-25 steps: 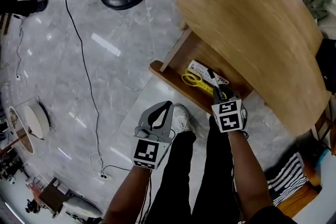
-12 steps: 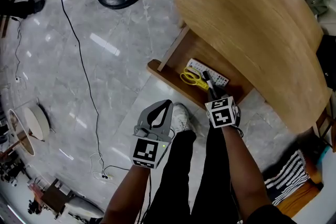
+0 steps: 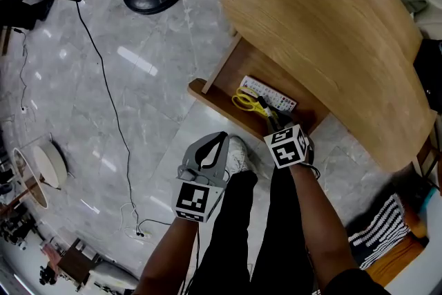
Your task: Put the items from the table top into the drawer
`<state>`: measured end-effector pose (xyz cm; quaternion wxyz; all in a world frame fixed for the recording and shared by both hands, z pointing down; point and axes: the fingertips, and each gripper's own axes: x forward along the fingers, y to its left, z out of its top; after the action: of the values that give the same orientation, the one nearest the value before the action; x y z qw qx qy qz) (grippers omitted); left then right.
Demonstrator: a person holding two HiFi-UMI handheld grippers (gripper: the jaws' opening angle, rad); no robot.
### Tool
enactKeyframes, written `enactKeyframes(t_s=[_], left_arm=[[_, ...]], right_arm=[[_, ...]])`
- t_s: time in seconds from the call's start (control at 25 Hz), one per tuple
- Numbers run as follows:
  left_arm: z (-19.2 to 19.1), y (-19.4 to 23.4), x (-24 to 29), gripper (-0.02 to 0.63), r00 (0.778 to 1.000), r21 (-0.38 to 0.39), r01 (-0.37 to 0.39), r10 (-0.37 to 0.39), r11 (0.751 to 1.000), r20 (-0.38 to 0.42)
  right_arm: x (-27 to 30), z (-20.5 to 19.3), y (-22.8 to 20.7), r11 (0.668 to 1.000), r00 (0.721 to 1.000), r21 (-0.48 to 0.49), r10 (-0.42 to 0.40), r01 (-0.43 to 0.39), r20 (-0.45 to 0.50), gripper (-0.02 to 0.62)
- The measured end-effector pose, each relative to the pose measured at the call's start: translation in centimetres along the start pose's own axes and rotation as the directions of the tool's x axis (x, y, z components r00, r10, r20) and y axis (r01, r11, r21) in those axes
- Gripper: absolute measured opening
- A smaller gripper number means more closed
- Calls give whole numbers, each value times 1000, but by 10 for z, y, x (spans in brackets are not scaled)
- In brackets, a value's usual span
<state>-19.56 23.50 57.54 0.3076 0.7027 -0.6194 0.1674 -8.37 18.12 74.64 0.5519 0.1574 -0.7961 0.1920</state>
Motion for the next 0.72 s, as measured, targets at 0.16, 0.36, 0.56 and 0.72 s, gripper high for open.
enactKeyframes(t_s=[0.16,0.36,0.56,0.72], left_arm=[[3,-3,3,20,1000,8,3,-2,1000,-3],[10,-9,5,19,1000,20,8,-8,1000,-3],[25,-17,8,20,1000,38,14,-15,999,5],[43,-23,14,20,1000,52,8,-8,999,10]], right_arm=[[-17,11,0,1000,999,6,7,-8,51,100],[-50,30,-9,999,989,38,-13,8,149,100],[-97,51,-24,996,961,79,-64,45,268,98],[-134,69,-36,992,928,100,-112,82,354,94]])
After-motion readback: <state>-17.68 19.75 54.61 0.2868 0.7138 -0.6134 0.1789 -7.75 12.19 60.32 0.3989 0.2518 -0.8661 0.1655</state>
